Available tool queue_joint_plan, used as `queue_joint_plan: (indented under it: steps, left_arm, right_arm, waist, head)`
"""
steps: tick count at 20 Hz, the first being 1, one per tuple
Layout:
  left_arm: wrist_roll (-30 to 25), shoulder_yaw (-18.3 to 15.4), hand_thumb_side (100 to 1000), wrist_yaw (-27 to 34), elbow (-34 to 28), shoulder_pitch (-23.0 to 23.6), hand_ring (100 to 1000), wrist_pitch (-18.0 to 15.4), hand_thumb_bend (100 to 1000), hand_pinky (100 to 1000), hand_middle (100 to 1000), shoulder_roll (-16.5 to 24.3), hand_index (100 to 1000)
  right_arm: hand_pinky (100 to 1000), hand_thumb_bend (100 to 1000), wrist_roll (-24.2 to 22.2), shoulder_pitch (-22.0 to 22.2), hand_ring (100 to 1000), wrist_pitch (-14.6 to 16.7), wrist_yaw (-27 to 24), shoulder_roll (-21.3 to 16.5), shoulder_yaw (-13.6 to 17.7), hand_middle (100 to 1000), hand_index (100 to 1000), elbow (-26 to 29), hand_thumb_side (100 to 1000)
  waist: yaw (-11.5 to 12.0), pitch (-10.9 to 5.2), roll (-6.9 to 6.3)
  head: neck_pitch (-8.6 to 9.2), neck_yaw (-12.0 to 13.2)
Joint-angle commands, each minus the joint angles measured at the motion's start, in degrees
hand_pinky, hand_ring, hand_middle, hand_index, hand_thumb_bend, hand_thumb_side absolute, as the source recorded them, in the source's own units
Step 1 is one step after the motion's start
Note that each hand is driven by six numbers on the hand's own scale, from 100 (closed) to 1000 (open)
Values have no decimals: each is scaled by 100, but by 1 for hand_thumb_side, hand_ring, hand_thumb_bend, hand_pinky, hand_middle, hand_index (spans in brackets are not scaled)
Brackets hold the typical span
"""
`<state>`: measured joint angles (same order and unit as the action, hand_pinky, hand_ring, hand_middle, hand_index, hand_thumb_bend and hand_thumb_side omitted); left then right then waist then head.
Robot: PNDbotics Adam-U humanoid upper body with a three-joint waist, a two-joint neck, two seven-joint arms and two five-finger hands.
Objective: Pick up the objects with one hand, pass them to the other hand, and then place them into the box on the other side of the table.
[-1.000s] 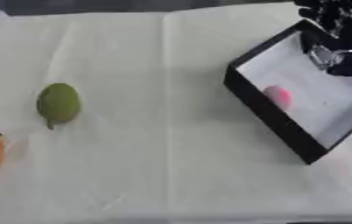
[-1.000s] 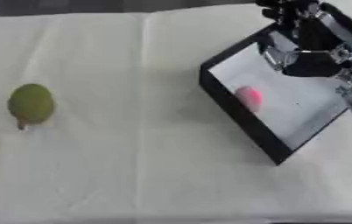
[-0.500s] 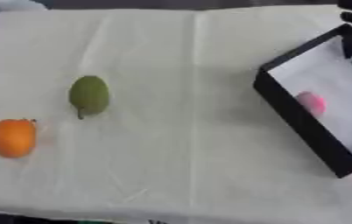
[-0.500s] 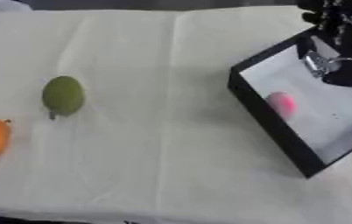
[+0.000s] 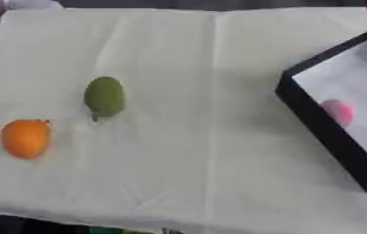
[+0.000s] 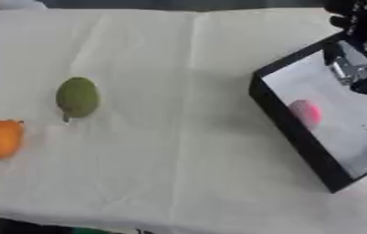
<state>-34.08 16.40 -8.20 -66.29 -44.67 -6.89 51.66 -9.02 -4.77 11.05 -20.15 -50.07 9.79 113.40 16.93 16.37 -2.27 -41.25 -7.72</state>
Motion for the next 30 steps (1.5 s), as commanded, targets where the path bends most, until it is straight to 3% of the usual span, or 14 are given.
queue_joint_plan:
  steps: [1, 12, 21, 30]
  left_arm:
    - [47, 49, 530, -147, -69, -201, 847, -28, 592, 923, 790, -36, 911]
    - [-18, 278, 534, -674, 45, -385, 850, -121, 587, 923, 796, -586, 913]
    - [-791, 389, 559, -524, -158, -255, 854, -121, 591, 923, 802, -456, 903]
    - [-819, 549, 505, -1397, -145, -233, 858, -312, 655, 911, 809, -643, 878]
  right_arm:
    - [1000, 100, 17, -21, 1000, -20, 42, -97, 41, 916, 1000, 119, 164]
    - [1000, 100, 0, -8, 1000, -34, 76, -61, 18, 915, 1000, 118, 168]
    - [1000, 100, -20, -5, 1000, -31, 128, -53, -13, 914, 1000, 99, 170]
    - [1000, 100, -32, 16, 1000, -19, 158, -31, -37, 915, 1000, 90, 177]
  waist:
    - [12, -96, 5]
    - [16, -104, 35]
    - [23, -94, 43]
    - [19, -102, 62]
  head:
    - [-9, 34]
    - [-20, -65]
    - [-76, -159]
    - [-97, -161]
